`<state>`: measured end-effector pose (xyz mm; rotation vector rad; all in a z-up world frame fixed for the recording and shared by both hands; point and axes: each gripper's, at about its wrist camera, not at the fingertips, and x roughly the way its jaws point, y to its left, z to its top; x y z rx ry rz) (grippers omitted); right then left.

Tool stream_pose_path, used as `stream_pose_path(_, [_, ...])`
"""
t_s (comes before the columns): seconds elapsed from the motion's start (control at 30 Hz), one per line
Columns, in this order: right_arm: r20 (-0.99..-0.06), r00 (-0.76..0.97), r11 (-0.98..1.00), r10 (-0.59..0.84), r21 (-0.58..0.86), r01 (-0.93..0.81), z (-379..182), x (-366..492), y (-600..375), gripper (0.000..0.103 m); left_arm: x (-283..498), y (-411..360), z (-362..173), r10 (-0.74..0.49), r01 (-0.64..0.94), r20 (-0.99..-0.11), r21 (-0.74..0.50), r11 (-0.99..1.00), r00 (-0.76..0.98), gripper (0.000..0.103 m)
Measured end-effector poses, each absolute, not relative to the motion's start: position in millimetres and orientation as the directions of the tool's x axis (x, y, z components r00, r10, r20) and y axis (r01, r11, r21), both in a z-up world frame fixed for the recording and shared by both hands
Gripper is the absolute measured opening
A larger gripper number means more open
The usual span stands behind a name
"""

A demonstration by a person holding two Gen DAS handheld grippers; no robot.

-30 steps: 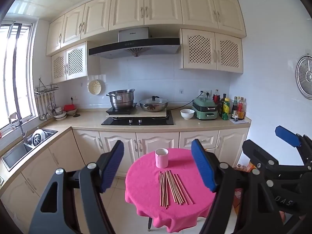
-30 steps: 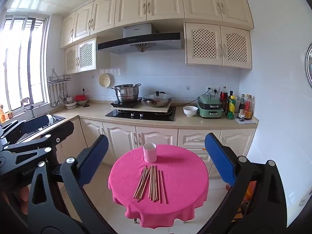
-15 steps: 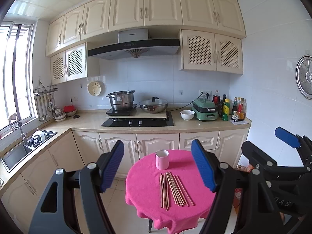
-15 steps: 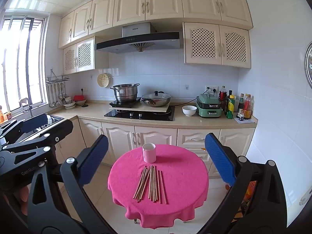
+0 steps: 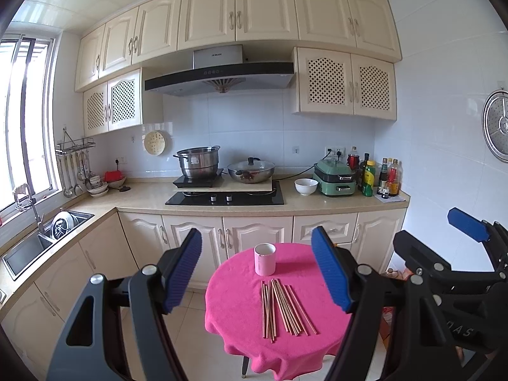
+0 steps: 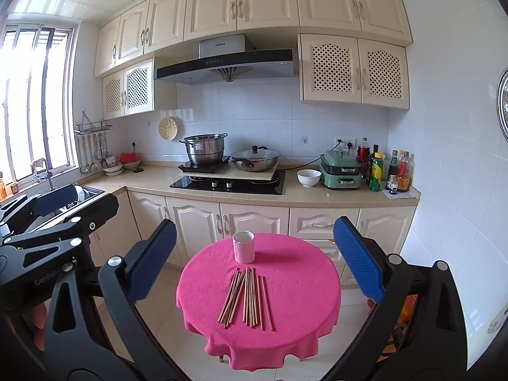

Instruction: Organize utensils

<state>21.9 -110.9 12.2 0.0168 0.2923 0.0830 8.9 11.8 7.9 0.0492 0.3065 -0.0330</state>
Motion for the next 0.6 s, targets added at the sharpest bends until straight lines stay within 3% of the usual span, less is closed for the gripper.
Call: stream_pose_path(0.6, [-0.293,0.953,0.997,0.078,0.032,-0.071,11.4,19.9,-112.2,0.097,7.9,7.7,7.4,-0.034,0.048,-0.303,0.040,0.998,0.952,0.071])
